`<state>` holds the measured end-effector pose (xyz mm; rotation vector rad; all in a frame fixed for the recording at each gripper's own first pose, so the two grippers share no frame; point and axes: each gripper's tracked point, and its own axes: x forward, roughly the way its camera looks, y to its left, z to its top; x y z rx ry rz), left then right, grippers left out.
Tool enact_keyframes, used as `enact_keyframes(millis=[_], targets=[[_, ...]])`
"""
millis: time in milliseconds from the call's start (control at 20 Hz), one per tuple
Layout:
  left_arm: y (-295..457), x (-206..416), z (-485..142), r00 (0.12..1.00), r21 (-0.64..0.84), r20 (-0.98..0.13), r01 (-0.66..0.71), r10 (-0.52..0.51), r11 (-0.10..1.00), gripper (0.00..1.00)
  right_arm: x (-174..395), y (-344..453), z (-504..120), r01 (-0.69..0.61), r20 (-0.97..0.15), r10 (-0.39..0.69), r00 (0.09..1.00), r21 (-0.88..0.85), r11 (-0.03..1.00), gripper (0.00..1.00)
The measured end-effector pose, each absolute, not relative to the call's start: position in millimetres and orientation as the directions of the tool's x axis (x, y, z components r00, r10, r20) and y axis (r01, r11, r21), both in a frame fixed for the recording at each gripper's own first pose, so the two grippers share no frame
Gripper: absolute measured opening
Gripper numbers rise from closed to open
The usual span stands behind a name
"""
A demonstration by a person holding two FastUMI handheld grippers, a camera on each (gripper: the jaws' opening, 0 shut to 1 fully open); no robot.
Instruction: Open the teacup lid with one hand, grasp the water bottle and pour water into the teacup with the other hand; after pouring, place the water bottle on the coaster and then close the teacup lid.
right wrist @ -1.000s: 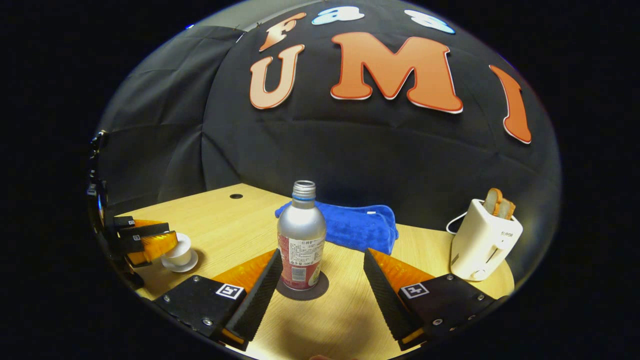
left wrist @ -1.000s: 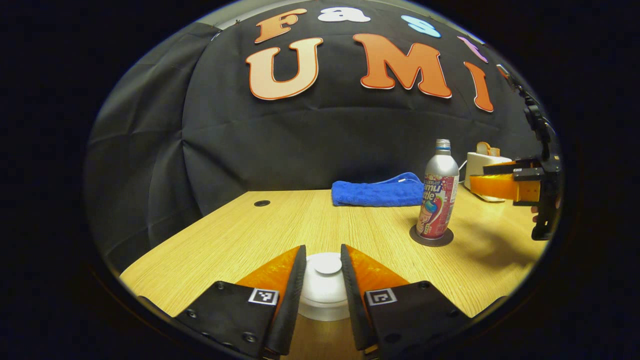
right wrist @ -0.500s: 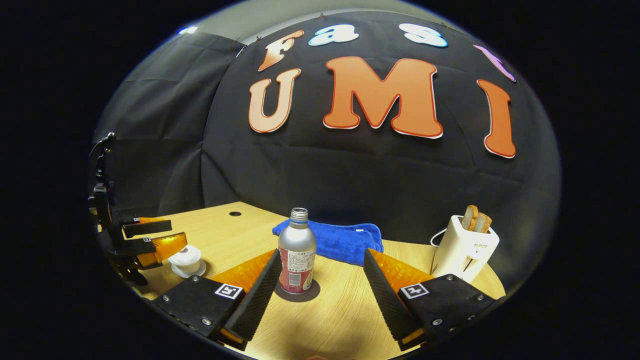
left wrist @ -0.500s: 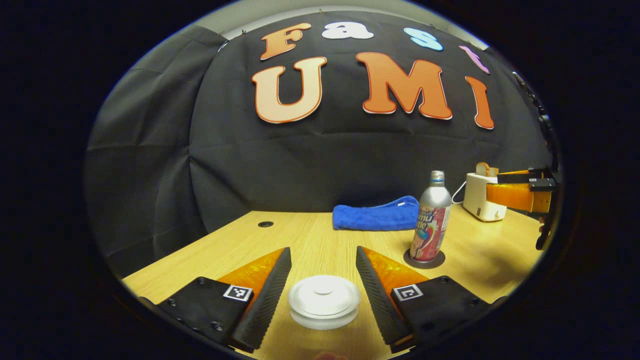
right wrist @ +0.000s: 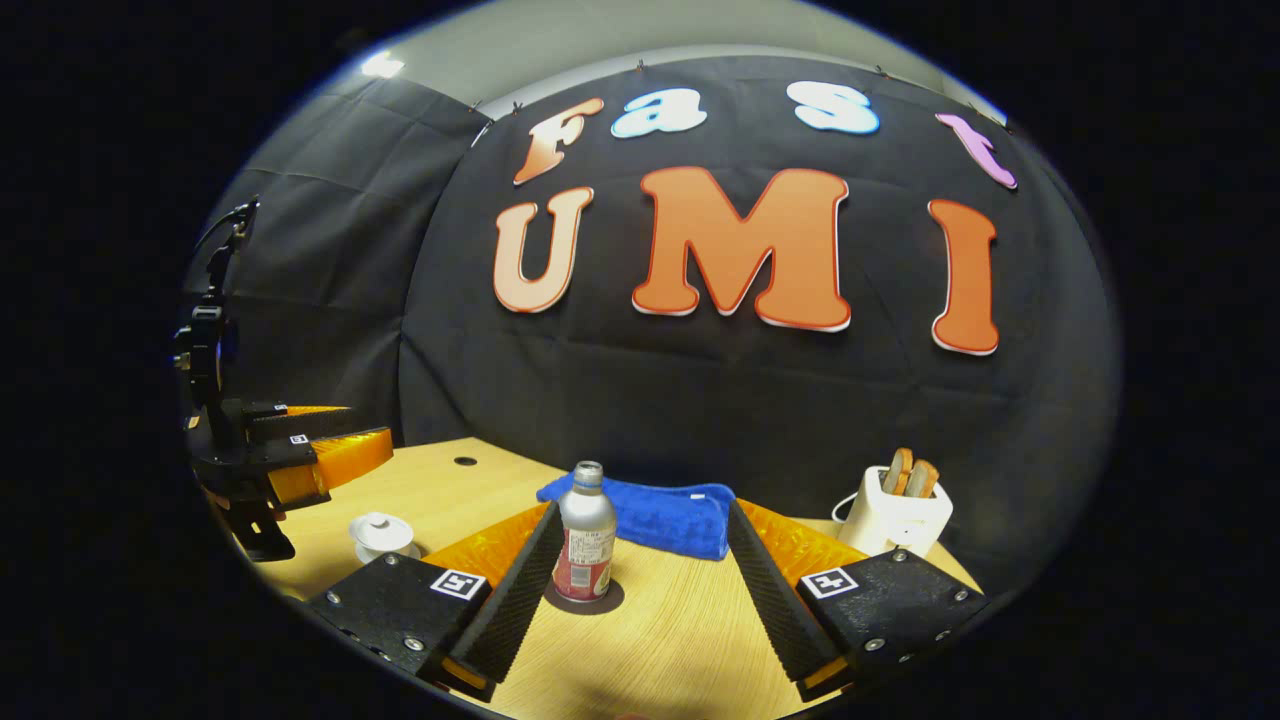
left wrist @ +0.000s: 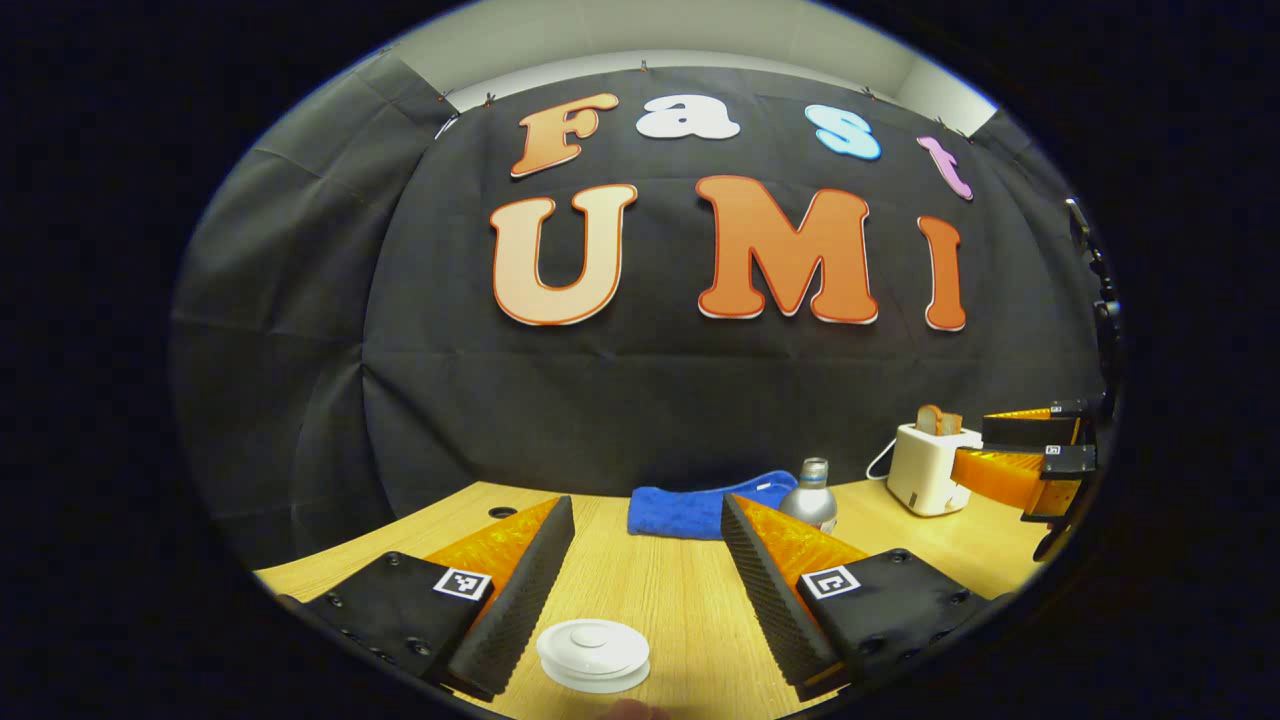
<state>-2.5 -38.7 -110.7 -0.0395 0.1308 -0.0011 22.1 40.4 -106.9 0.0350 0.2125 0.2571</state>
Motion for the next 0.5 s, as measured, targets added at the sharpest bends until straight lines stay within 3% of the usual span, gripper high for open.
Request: enact_keyframes(millis=[50,200,500], targets=[[-39.2,-1.8,-101.6,0.993,-0.045,-0.120,0.001,-0.006,0.999,0.93,20.6,35.9,-100.8,-0.232,-0.195,0.237,0.952,0.049,0.971,0.98],[-36.8,2.1,-71.6,0.996,-0.053,-0.092,0.006,-0.011,0.999,0.97,18.5,31.8,-82.6,-0.212,-0.180,0.214,0.960,0.032,0.977,0.96],[-23.0,1.0,-38.5,0.999,-0.028,-0.038,-0.016,0.015,0.999,0.93,16.3,28.5,-66.4,-0.181,-0.153,0.182,0.971,0.018,0.983,0.98]])
